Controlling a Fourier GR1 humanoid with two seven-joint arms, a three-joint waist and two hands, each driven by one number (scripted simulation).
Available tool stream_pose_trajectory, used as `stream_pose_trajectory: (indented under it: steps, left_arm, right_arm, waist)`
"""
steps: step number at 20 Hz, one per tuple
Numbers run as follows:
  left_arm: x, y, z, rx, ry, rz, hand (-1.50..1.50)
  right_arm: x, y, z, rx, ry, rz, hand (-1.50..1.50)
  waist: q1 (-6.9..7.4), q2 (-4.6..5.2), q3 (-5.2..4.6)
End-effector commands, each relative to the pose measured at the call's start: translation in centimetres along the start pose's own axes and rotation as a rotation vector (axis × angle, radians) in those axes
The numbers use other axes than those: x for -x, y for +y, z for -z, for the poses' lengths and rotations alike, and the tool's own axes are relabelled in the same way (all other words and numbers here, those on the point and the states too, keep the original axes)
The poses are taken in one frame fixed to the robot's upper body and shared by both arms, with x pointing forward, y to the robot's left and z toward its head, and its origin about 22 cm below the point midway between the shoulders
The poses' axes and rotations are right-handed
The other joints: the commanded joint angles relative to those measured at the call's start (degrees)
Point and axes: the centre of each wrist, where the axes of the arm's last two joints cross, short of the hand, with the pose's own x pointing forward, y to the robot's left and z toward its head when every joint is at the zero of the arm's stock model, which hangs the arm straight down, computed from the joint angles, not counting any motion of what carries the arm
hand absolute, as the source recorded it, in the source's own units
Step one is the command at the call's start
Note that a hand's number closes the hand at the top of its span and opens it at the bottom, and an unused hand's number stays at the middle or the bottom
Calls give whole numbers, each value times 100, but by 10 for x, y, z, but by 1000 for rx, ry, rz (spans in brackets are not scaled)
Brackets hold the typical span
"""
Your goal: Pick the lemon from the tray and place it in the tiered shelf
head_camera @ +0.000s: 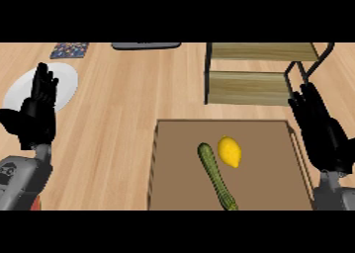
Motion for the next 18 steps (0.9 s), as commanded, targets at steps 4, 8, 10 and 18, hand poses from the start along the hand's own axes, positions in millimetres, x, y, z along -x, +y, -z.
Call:
stream_pose_trajectory:
  steps: [4, 8, 10, 18]
  left_arm:
    - [-20, -15, 0, 117, -12, -4, 0]
    - [-2, -17, -40, 166, 108, -38, 0]
    - [-6, -11, -43, 155, 101, -49, 0]
    - [-2, -3, -54, 132, 104, -22, 0]
  right_arm:
    - [-26, 75, 24, -485, -83, -175, 150]
    - [-13, 91, 54, -340, -43, -336, -150]
    - [-6, 99, 59, -533, -16, -139, -150]
    - [-85, 48, 72, -897, -88, -427, -150]
  waist:
    - [436, 159, -226]
    - [353, 171, -228]
    - [280, 174, -225]
    - [95, 132, -237]
